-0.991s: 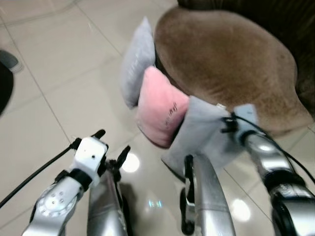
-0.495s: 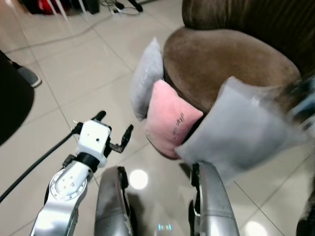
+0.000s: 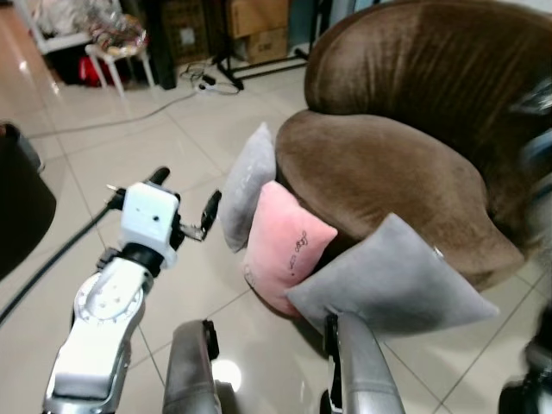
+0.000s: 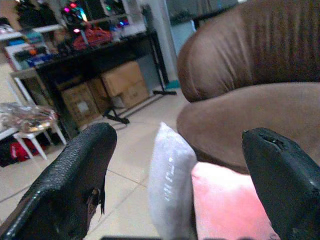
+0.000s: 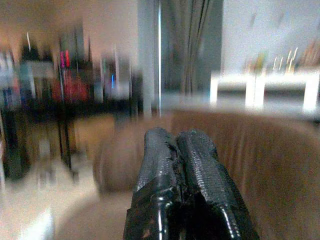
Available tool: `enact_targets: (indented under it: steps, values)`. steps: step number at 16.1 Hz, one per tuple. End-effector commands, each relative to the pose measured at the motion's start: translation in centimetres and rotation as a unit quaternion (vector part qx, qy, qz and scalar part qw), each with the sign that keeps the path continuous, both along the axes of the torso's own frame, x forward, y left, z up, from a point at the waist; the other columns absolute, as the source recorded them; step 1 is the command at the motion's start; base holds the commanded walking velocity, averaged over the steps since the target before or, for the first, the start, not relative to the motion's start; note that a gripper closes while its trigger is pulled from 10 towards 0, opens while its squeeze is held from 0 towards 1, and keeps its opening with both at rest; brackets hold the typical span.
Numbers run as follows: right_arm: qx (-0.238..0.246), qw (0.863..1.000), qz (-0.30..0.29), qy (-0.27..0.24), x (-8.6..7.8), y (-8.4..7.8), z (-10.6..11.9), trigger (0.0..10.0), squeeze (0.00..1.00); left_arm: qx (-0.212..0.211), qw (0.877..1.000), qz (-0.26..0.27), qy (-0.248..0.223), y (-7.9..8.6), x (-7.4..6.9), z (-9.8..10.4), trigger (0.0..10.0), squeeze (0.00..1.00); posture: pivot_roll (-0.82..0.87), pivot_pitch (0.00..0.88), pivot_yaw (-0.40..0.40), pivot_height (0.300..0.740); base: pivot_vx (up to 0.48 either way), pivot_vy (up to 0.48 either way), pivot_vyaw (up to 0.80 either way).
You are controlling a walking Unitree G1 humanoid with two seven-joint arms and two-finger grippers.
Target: Move the pillow to the sofa from floor
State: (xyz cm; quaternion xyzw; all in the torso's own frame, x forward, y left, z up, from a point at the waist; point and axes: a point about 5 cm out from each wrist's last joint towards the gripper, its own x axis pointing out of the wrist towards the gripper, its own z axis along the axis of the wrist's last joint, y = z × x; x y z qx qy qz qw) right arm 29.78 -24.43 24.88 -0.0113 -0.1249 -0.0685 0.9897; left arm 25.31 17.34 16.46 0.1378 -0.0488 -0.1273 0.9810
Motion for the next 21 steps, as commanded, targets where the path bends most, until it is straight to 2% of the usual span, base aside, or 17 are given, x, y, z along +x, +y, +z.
enact_targets:
  steps: [1, 2, 3, 4, 5, 7, 9, 10, 15, 17, 21]
  values:
    - [-0.004, 0.998, 0.03, 0.05, 0.2, 1.3, -2.3, 10.0, 0.0, 0.007, 1.0, 0.0, 0.003, 0.0, 0.3, -0.3, 10.0, 0.0, -0.06, 0.0, 0.0, 0.536, 0.0, 0.0, 0.0]
    - [-0.008, 0.996, 0.032, 0.086, 0.2, 1.8, -4.1, 10.0, 0.0, 0.013, 1.0, 0.002, 0.009, 0.1, 0.2, -0.6, 10.0, 0.0, -0.06, 0.0, -0.005, 0.536, 0.0, 0.0, 0.0]
    - [-0.039, 0.983, 0.052, 0.173, -0.2, 3.2, -8.4, 10.0, 1.0, 0.028, 0.999, 0.01, 0.031, 0.5, 0.3, -1.6, 10.0, 0.0, -0.05, 0.0, -0.011, 0.536, 0.0, 0.0, 0.0]
    - [-0.052, 0.977, 0.064, 0.198, -0.3, 3.7, -9.6, 10.0, 1.0, 0.04, 0.999, 0.01, 0.035, 0.6, 0.3, -1.9, 10.0, 0.0, -0.05, 0.0, -0.011, 0.536, 0.0, 0.0, 0.0]
    - [-0.054, 0.966, 0.08, 0.24, -0.7, 4.1, -12.1, 10.0, 1.0, 0.052, 0.998, 0.003, 0.041, 0.6, 0.0, -2.3, 10.0, 0.0, -0.04, 0.0, -0.02, 0.536, 0.0, 0.0, 0.0]
    - [-0.08, 0.959, 0.088, 0.258, -0.6, 4.0, -13.4, 10.0, 1.0, 0.049, 0.998, 0.002, 0.043, 0.6, -0.3, -2.4, 10.0, 0.0, -0.03, 0.0, -0.027, 0.536, 0.0, 0.0, 0.0]
    - [-0.169, 0.934, 0.135, 0.284, -0.1, 3.5, -14.8, 10.0, 1.0, 0.052, 0.997, 0.002, 0.048, 0.8, -1.1, -2.4, 10.0, 0.0, -0.01, 0.0, -0.03, 0.536, 0.0, 0.0, 0.0]
    - [-0.196, 0.924, 0.149, 0.291, 0.2, 3.2, -15.3, 10.0, 1.0, 0.054, 0.997, -0.003, 0.051, 0.9, -1.3, -2.5, 10.0, 0.0, -0.01, 0.0, -0.028, 0.536, 0.0, 0.0, 0.0]
    - [-0.254, 0.888, 0.192, 0.332, 2.0, 2.7, -17.1, 10.0, 1.0, 0.075, 0.995, -0.024, 0.066, 1.1, -1.8, -2.8, 10.0, 0.0, 0.02, 0.059, -0.034, 0.536, 0.0, 0.0, 0.0]
    - [-0.294, 0.864, 0.2, 0.357, 2.8, 2.0, -17.9, 10.0, 1.0, 0.082, 0.993, -0.04, 0.074, 1.2, -1.9, -2.6, 10.0, 0.0, 0.02, 0.113, -0.014, 0.536, 0.0, 0.0, 0.0]
    - [-0.326, 0.843, 0.189, 0.385, 3.9, 1.2, -17.9, 10.0, 1.0, 0.092, 0.992, -0.053, 0.074, 1.5, -1.8, -1.8, 10.0, 0.0, 0.03, 0.185, -0.014, 0.536, 0.0, 0.0, 0.0]
